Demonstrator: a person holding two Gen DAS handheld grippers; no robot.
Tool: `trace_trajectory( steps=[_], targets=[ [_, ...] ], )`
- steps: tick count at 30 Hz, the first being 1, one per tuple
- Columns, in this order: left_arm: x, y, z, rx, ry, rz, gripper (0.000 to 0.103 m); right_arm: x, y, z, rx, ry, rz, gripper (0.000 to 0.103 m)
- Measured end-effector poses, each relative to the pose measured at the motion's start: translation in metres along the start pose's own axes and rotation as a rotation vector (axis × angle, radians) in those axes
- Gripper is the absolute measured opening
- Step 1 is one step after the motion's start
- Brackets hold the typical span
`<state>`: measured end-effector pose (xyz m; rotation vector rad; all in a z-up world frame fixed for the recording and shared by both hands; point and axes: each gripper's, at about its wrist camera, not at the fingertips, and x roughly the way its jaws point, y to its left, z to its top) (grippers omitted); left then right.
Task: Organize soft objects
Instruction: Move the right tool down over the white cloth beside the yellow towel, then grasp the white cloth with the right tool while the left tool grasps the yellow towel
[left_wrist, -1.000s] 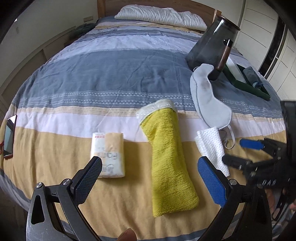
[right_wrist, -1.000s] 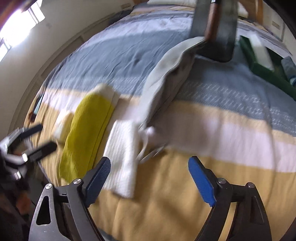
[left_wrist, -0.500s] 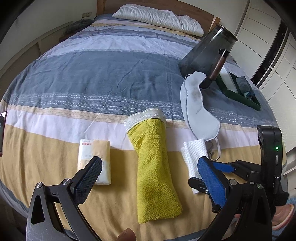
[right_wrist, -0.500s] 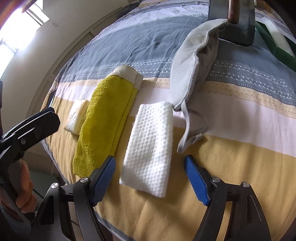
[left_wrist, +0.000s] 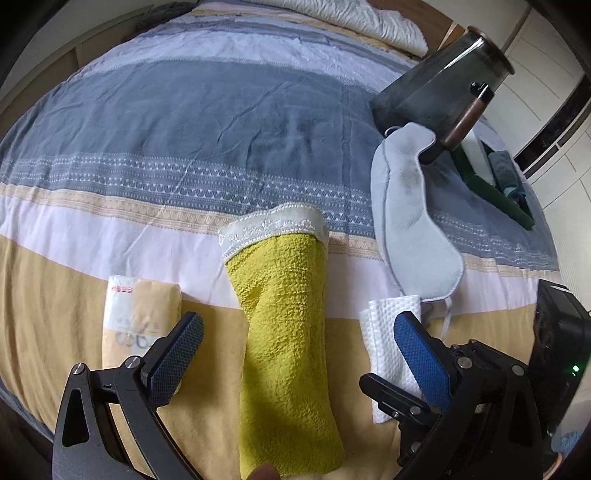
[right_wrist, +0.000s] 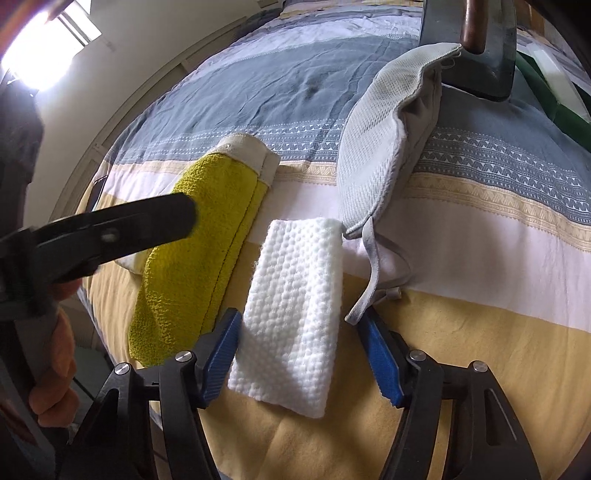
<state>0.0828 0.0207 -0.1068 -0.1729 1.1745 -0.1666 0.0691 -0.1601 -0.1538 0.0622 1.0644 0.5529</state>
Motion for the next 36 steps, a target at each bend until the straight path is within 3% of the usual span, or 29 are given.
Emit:
trace_trajectory(
  steps=[10,14,18,26,28,31,33,36],
  targets=[
    [0.03,-0.007,0.008,0.019,0.079,0.117,0.1,0.001,0.002,0.0,-0.02,0.005,-0.008,0.066],
    [0.042,-0.008,0.003,0.017,0.124,0.104,0.098,0.002,0.005,0.0,-0.024,0.006,-0.021,0.066],
    [0.052,-0.012,-0.002,0.043,0.138,0.142,0.097,0.004,0.01,0.001,-0.036,0.011,-0.045,0.066],
    [0.054,-0.001,0.005,0.057,0.132,0.155,0.095,0.009,0.014,0.006,-0.023,0.006,-0.074,0.061],
    [0.055,0.002,0.006,0.063,0.132,0.157,0.095,0.011,0.014,0.006,-0.021,0.004,-0.087,0.058],
    [0.056,0.001,0.005,0.069,0.131,0.159,0.095,0.012,0.017,0.006,-0.02,0.0,-0.115,0.048],
    [0.058,0.001,0.005,0.068,0.131,0.157,0.093,0.011,0.016,0.006,-0.019,-0.003,-0.13,0.035],
    [0.058,0.0,0.002,0.088,0.13,0.166,0.09,0.009,0.014,0.006,-0.02,-0.005,-0.133,0.029]
  ],
)
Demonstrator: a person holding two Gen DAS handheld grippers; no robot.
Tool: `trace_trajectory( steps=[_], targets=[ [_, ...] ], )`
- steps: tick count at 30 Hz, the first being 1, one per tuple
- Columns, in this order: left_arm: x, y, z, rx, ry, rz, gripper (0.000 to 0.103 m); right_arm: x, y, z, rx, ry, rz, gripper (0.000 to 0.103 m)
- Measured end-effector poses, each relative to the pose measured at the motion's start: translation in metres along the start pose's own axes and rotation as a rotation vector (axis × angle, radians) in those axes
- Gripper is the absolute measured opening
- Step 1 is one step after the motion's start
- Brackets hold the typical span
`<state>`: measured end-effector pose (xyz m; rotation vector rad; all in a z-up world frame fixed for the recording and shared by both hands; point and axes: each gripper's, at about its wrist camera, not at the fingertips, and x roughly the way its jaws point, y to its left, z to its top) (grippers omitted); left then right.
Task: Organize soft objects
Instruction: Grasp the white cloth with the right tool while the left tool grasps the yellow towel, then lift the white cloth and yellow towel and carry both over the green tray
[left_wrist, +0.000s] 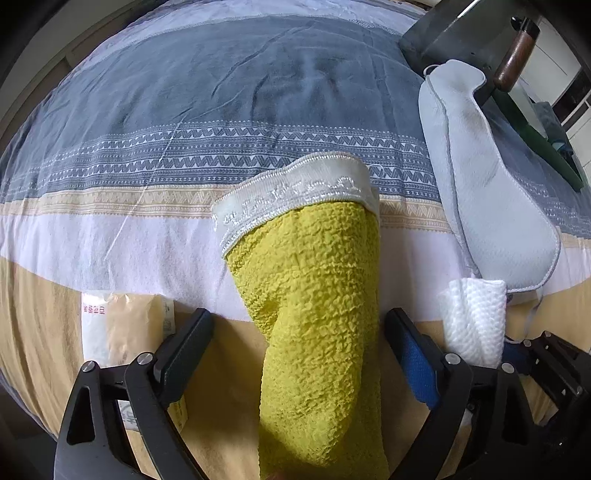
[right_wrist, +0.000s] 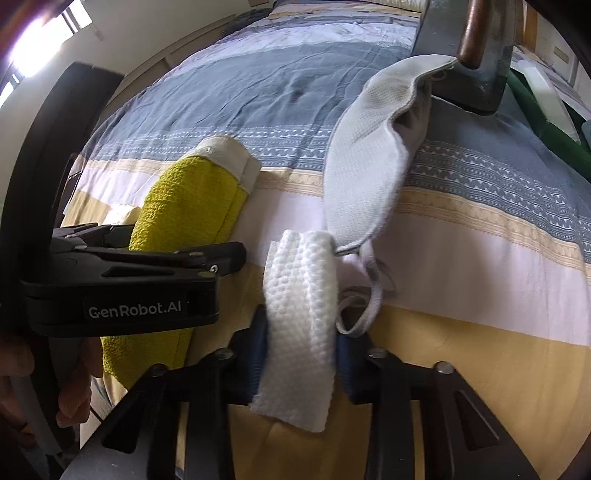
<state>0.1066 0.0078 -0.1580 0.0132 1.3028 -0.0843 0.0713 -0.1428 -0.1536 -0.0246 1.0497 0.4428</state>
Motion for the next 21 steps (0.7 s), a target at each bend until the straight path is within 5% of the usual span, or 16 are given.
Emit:
trace_trajectory(
  steps=[7,15,21],
  targets=[
    [0.003,-0.005,0.0,0.017,-0.003,0.004,0.072,-0.004,0.0,-0.003,-0.025,-0.006,-0.014,0.019],
    [-0.009,0.006,-0.003,-0.018,-0.005,-0.083,0.019,-0.01,-0.001,-0.006,-0.037,-0.008,0.003,0.014],
    [-0.024,0.014,-0.007,-0.037,-0.021,-0.137,0.015,-0.021,-0.011,-0.012,-0.05,-0.007,0.043,0.013]
  ],
)
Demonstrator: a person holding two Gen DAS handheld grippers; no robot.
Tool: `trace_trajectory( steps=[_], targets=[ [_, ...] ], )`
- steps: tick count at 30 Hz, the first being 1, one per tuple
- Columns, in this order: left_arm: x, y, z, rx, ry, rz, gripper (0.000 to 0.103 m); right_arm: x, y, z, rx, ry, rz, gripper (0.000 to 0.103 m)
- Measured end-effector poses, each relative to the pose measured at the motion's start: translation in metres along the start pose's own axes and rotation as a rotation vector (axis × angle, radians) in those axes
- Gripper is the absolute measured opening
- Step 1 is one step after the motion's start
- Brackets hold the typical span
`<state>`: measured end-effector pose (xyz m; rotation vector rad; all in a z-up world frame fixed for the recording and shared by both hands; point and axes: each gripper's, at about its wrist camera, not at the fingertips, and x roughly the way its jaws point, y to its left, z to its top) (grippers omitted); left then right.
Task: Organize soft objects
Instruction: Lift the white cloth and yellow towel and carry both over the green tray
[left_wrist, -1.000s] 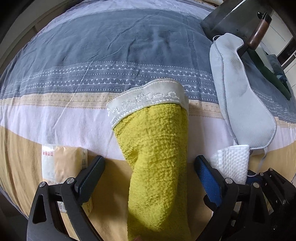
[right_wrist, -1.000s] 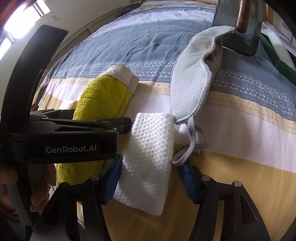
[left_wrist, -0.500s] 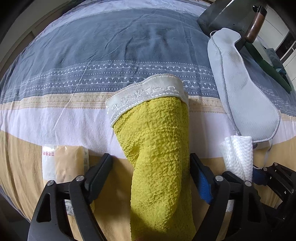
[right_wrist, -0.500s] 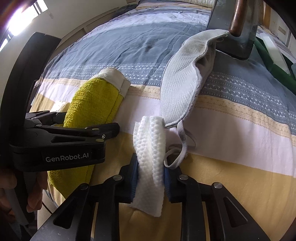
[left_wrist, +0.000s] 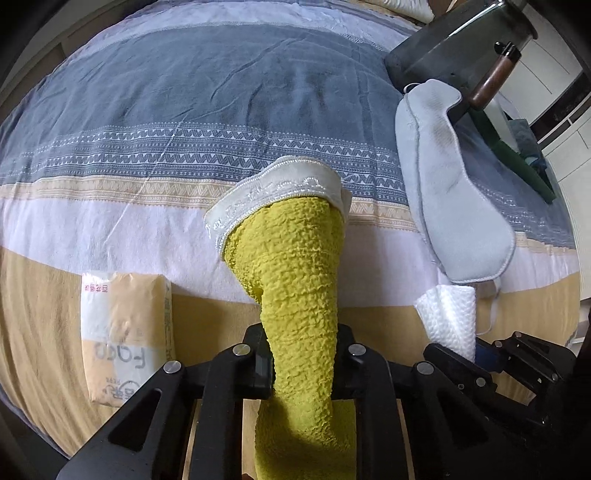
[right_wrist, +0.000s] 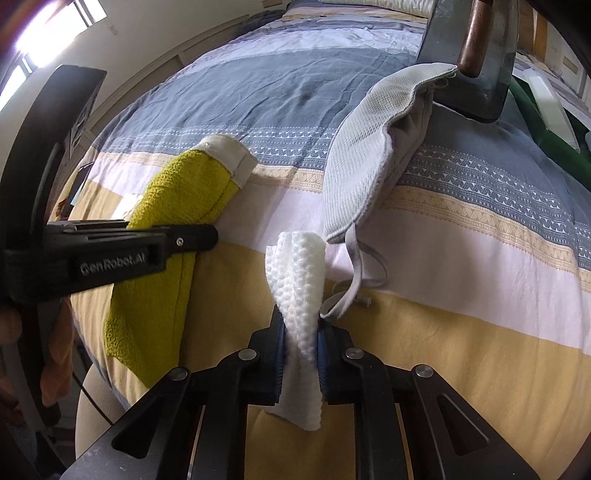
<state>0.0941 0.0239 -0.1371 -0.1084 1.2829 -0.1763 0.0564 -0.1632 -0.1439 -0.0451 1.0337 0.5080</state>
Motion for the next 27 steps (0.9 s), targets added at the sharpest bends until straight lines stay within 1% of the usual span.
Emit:
trace_trajectory(
  steps=[4,7,13,16,20,24,27],
  targets=[
    [-0.014,0.002,-0.005,-0.007,-0.025,-0.008,0.015,-0.011,-0.007,-0.007,-0.01,0.0,0.034,0.013],
    [-0.029,0.002,-0.012,-0.022,-0.041,0.016,0.015,-0.026,-0.017,-0.015,-0.008,-0.011,0.053,0.013],
    [-0.058,-0.009,-0.023,-0.007,-0.07,0.033,0.015,-0.058,-0.042,-0.034,0.0,-0.028,0.044,0.013],
    [-0.076,-0.035,-0.021,0.037,-0.108,0.016,0.015,-0.078,-0.057,-0.044,0.026,-0.047,0.025,0.013],
    [-0.097,-0.073,-0.013,0.109,-0.134,-0.04,0.015,-0.11,-0.089,-0.052,0.077,-0.091,-0.02,0.013],
    [-0.108,-0.131,0.003,0.2,-0.152,-0.106,0.015,-0.151,-0.139,-0.052,0.137,-0.16,-0.096,0.013],
    [-0.109,-0.177,0.023,0.261,-0.17,-0.144,0.015,-0.186,-0.188,-0.041,0.187,-0.226,-0.165,0.013]
  ],
)
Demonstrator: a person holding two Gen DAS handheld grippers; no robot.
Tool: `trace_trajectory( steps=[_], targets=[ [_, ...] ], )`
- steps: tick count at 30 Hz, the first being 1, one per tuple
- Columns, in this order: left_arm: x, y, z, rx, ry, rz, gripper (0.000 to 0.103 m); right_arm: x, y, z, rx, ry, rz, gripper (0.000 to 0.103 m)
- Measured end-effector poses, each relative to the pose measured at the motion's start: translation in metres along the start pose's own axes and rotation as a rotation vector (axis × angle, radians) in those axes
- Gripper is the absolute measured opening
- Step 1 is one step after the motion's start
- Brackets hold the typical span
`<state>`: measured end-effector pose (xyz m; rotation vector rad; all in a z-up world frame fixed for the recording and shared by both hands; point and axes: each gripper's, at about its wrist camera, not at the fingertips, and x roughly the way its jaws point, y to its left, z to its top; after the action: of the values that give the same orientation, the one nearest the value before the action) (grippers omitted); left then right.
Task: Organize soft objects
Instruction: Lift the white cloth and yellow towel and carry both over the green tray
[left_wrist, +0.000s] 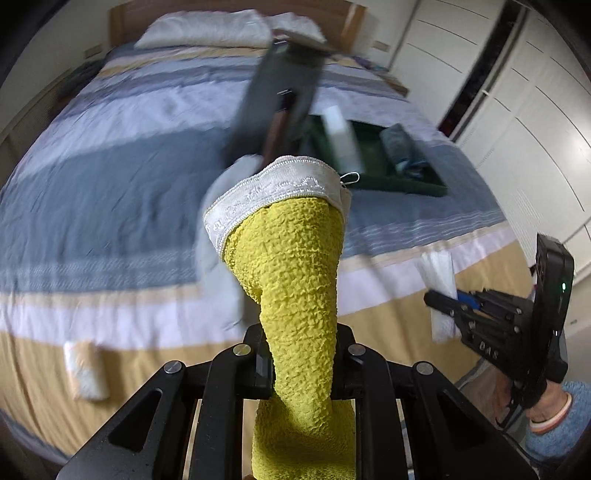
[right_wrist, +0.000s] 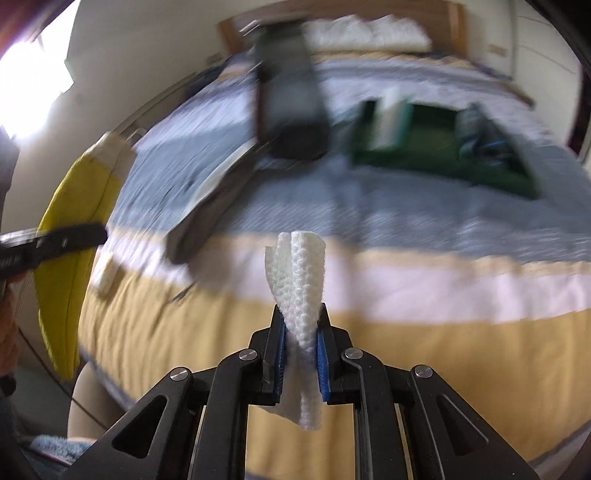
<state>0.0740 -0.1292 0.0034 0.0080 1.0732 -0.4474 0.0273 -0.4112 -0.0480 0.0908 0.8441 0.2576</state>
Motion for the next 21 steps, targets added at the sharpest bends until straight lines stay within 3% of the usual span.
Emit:
trace_trajectory(
  steps=[6,10,16,21],
  targets=[
    [0.042,-0.068,0.081,0.062,-0.037,-0.068,0.015,-0.023,-0.078,0.058,0.054,-0.11,-0.114,0.013],
    [0.077,-0.099,0.136,0.072,-0.052,-0.081,0.015,-0.024,-0.109,0.091,0.062,-0.151,-0.171,0.013],
    [0.143,-0.135,0.211,0.068,-0.062,-0.084,0.015,0.004,-0.143,0.133,0.052,-0.169,-0.225,0.013],
    [0.203,-0.147,0.255,0.035,-0.039,-0.069,0.015,0.063,-0.161,0.158,0.023,-0.141,-0.249,0.013]
  ],
)
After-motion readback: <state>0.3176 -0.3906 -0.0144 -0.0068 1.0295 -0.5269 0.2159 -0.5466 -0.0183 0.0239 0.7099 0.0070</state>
